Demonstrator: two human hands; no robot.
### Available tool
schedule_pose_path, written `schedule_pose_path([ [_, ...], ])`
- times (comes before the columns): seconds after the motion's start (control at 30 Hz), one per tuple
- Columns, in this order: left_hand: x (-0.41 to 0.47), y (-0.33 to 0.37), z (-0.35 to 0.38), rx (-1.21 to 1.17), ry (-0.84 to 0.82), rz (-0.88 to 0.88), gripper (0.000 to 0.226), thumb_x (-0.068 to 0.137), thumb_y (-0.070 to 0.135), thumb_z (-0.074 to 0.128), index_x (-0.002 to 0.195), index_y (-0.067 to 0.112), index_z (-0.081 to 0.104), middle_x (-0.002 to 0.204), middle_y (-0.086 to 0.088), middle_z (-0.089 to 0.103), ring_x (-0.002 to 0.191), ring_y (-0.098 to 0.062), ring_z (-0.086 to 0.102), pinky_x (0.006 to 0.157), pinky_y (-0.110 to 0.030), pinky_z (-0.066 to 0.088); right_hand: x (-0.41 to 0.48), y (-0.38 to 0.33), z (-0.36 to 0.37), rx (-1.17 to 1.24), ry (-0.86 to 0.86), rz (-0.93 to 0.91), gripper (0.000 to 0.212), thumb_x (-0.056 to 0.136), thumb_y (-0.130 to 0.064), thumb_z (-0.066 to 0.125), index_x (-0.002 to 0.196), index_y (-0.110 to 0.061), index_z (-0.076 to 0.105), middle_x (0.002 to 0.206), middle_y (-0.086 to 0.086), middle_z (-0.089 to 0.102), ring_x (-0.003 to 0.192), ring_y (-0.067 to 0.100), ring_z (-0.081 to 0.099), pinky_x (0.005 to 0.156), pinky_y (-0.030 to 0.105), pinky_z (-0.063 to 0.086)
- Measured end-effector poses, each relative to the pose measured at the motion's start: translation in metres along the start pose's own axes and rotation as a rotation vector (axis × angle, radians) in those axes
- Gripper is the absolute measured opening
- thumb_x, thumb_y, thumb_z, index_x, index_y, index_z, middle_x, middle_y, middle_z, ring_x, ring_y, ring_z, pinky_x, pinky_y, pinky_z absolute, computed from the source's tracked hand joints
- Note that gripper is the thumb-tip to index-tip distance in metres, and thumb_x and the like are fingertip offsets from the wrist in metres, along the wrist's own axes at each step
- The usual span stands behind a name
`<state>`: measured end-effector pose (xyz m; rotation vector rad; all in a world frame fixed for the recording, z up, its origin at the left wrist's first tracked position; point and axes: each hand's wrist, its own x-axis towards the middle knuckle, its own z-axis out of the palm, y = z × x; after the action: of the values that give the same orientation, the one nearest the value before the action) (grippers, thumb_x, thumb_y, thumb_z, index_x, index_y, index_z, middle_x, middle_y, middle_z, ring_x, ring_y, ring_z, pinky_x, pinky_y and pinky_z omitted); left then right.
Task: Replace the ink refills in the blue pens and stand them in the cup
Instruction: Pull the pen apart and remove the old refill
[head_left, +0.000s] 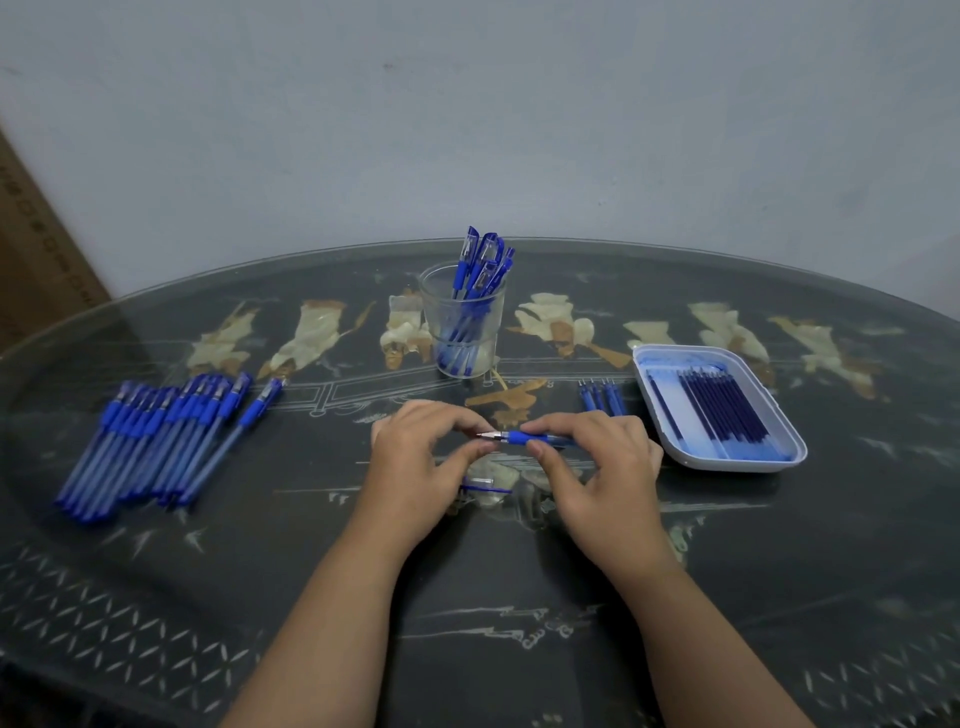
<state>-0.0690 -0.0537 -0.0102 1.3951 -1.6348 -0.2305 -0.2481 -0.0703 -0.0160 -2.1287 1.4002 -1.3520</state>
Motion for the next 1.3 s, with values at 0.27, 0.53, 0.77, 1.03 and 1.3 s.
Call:
schedule_pose_path([
  [0.27,0.000,0.001,0.001,-0.015,-0.026,0.001,0.021,0.080,0.051,0.057,0.096,0.038,0.061,0.093,0.023,0.065,0.091,-0.001,0.057,0.085,-0.052,0.045,0.000,0.002,0.001,0.018,-0.001,-0.002,0.013,0.085,-0.048,0.058,0.095,-0.045,0.066,0.089,-0.030,0.059,0.095,0.005,0.046,0.087,0.023,0.023],
  [0.53,-0.003,0.005,-0.001,-0.077,-0.069,-0.105,0.029,0.085,0.063,0.047,0.085,0.041,0.067,0.090,0.021,0.065,0.097,-0.004,0.059,0.095,-0.048,0.041,0.001,0.000,0.001,0.062,0.031,-0.009,0.018,0.084,-0.052,0.055,0.099,-0.048,0.064,0.088,-0.027,0.061,0.095,0.006,0.049,0.087,0.033,0.030],
  [0.77,0.000,0.009,-0.003,-0.179,-0.065,-0.125,0.013,0.088,0.031,0.068,0.079,0.022,0.071,0.082,0.012,0.067,0.087,-0.003,0.061,0.078,-0.011,0.039,0.000,0.001,0.001,0.033,0.018,-0.009,0.019,0.085,-0.053,0.052,0.098,-0.047,0.064,0.087,-0.027,0.059,0.094,0.005,0.047,0.086,0.034,0.030],
  [1.03,0.000,0.013,-0.006,-0.227,-0.081,-0.182,0.006,0.084,0.018,0.073,0.081,0.023,0.070,0.078,0.011,0.069,0.080,0.000,0.062,0.075,-0.013,0.043,0.000,0.001,0.001,0.031,0.012,0.006,0.019,0.085,-0.052,0.053,0.098,-0.046,0.065,0.087,-0.028,0.059,0.095,0.005,0.046,0.086,0.033,0.029],
  [1.3,0.001,0.017,-0.009,-0.248,-0.088,-0.239,0.013,0.079,0.021,0.077,0.084,0.032,0.071,0.081,0.017,0.071,0.081,0.001,0.063,0.081,-0.027,0.044,0.000,0.001,0.002,0.025,0.016,0.009,0.022,0.085,-0.055,0.050,0.102,-0.048,0.061,0.088,-0.029,0.058,0.095,0.003,0.045,0.086,0.033,0.028],
])
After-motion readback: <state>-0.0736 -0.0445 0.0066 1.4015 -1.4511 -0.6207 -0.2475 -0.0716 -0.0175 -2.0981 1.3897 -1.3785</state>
